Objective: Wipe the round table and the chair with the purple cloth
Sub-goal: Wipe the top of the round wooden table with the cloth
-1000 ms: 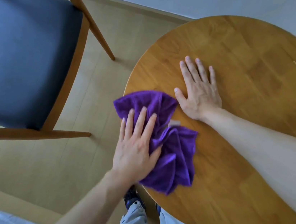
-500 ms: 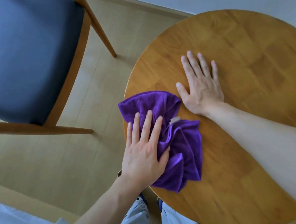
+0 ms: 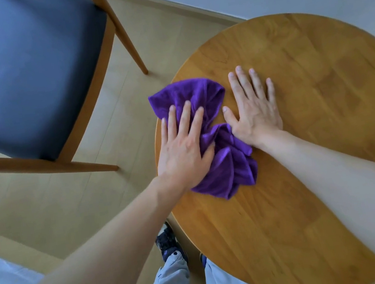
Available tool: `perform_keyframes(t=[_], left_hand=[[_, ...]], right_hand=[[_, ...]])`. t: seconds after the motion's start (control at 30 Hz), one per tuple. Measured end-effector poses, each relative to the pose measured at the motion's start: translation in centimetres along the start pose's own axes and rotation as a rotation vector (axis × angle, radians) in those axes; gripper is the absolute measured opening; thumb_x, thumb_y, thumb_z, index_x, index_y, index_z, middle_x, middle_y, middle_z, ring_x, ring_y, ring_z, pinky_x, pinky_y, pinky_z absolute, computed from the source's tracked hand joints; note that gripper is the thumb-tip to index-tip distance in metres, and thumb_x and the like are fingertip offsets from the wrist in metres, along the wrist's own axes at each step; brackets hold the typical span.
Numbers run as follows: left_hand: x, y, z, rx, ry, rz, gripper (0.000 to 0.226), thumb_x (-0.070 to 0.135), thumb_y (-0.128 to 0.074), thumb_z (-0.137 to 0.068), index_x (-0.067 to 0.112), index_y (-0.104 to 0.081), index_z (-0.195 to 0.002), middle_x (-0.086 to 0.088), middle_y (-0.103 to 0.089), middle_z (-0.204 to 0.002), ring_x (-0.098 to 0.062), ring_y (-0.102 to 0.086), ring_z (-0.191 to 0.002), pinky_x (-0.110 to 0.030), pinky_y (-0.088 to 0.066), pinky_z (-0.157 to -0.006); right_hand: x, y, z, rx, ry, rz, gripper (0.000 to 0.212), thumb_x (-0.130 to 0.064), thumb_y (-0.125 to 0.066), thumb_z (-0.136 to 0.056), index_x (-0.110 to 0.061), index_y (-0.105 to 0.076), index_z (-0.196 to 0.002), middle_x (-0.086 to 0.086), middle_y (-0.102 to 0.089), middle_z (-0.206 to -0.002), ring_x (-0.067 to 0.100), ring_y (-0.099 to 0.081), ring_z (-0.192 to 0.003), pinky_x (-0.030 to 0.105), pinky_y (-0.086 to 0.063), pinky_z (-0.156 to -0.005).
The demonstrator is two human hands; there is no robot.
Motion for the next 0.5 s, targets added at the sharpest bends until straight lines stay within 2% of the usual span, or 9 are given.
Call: perform_keyframes(t=[0.07,0.2,0.33,0.5], left_hand=[[0.7,-0.9,3.0,-0.032,-0.037,0.002,0.08,0.065,-0.026,-0.097,0.025,-0.006,-0.163,-0.003,0.004,-0.171,-0.03,0.014,-0.155,-0.051,0.001,-0.126],[1.0,-2.0,6.0,-0.052,-0.108,-0.013,0.082,0.063,-0.036,-0.095,0.024,-0.01,-0.163,-0.003,0.0,-0.171,-0.03,0.014,-0.155,-0.052,-0.001,-0.126],[0.1,-0.5,1.9,-0.015,-0.138,-0.016,0.086,0.067,-0.04,-0.092,0.028,-0.01,-0.162,-0.001,-0.002,-0.171,-0.031,0.009,-0.156,-0.051,0.0,-0.126],[-0.5,1.2,-3.4,0.004,-0.03,0.044,0.1,0.071,-0.055,-0.083,0.029,-0.01,-0.162,0.0,0.0,-0.171,-0.032,0.008,-0.156,-0.049,0.002,-0.126]], right_hand=[[0.0,0.1,0.0,0.002,-0.007,-0.002,0.081,-0.056,-0.021,-0.094,-0.021,0.0,-0.164,-0.001,0.006,-0.172,0.024,0.007,-0.158,0.054,0.001,-0.127],[-0.1,0.2,-0.1,0.013,-0.009,-0.006,0.08,-0.055,-0.022,-0.095,-0.021,-0.002,-0.164,-0.001,0.004,-0.173,0.024,0.006,-0.158,0.054,0.001,-0.127],[0.0,0.0,-0.2,0.011,-0.011,-0.008,0.081,-0.054,-0.024,-0.094,-0.021,-0.001,-0.164,-0.001,0.004,-0.173,0.023,0.006,-0.158,0.053,0.002,-0.127],[0.2,-0.1,-0.2,0.036,-0.008,0.016,0.079,-0.056,-0.024,-0.096,-0.02,-0.004,-0.165,-0.001,0.0,-0.173,0.024,0.002,-0.159,0.053,-0.001,-0.127]])
Point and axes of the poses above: each hand's wrist, its own z-axis away from the middle knuckle, its own y-axis out of the back of the hand, x = y × z, the point moved 9 cm from there along -z, towards the middle knuckle
